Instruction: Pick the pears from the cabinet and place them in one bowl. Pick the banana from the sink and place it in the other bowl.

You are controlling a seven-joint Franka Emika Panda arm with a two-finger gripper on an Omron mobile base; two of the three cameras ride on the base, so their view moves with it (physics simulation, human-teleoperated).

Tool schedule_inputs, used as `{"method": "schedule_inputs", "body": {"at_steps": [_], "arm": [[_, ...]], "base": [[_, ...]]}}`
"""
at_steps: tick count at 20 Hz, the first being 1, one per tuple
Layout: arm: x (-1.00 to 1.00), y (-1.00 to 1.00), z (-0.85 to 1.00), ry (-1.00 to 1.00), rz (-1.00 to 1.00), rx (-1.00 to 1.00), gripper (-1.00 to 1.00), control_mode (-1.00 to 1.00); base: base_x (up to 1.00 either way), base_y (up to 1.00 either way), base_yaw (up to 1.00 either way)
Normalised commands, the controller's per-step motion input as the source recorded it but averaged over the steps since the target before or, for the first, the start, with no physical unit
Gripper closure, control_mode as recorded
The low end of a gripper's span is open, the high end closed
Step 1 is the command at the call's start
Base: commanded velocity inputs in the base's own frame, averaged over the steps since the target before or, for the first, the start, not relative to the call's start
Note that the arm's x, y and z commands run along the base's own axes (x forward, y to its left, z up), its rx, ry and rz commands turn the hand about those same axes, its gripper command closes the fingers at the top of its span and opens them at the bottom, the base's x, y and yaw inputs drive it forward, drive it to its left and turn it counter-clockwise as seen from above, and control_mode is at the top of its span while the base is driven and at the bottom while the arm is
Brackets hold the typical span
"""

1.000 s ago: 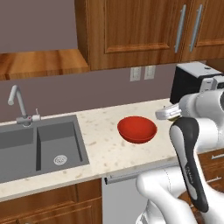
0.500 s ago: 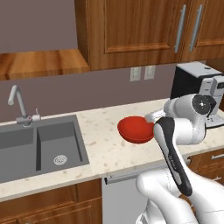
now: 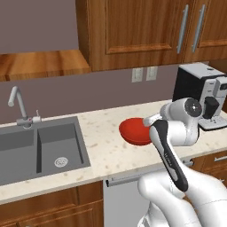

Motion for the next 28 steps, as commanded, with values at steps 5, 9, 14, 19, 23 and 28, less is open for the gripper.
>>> {"method": "schedule_inputs", "body": {"at_steps": [5,9,14,19,23,28], "arm": [[0.0,0.0,-0.13,0.0,0.0,0.0,1.0,-1.0],[0.05,0.0,-0.32,0.0,0.0,-0.01,1.0,-1.0],[0.18,0.0,-0.31,0.0,0.0,0.0,1.0,-1.0],[0.44,0.0,-0.26,0.0,0.0,0.0,1.0,-1.0],[0.62,0.0,-0.18,0.0,-0.01,0.0,1.0,-1.0],[0.31,0.0,-0.27,0.04,0.0,0.0,1.0,-1.0]], "base": [[0.0,0.0,0.0],[0.0,0.0,0.0],[0.0,0.0,0.0],[0.0,0.0,0.0],[0.0,0.0,0.0],[0.0,0.0,0.0]]}}
